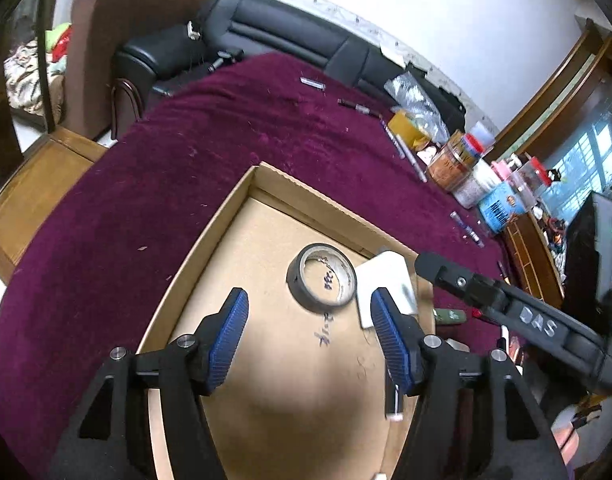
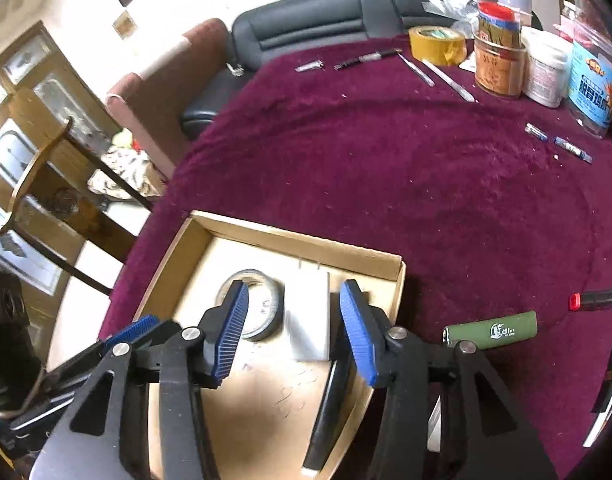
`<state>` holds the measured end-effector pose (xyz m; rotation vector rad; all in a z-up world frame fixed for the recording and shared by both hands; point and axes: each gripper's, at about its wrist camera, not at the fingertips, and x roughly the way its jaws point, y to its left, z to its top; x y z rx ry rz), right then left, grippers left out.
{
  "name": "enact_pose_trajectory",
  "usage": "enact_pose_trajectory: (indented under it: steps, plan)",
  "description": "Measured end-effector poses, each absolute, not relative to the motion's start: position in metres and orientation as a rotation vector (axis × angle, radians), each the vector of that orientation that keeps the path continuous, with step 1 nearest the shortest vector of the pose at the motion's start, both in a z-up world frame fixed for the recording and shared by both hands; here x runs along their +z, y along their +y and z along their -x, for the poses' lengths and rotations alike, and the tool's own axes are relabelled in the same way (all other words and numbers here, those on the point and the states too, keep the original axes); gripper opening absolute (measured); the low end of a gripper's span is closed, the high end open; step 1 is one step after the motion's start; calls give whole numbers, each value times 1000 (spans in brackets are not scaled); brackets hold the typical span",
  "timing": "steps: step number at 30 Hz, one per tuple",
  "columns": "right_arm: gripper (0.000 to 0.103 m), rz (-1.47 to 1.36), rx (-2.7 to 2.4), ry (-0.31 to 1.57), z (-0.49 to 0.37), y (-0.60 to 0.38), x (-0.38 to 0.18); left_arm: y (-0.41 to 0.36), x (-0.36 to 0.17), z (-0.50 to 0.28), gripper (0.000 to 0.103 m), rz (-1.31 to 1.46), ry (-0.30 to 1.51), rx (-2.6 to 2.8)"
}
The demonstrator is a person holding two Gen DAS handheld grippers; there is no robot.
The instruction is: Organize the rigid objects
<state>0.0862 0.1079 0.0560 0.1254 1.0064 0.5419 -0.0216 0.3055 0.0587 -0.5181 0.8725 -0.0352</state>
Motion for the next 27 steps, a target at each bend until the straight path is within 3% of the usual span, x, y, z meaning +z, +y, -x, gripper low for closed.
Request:
enact_pose_trajectory:
  steps: [11,14,17,27]
  plan:
    - [47,-122,508,973,-48,49,59,276,81,80,64,479,840,-28]
    - [47,-137,462,940,-33,8,60,254,83,87,64,471,849,-78]
    - [56,-180,386,911,-18,-48,59,227,85,92,65,441,860,-131]
    - [58,-319,104,891,-2,-209,43,135,67,95,65,352,958,-282]
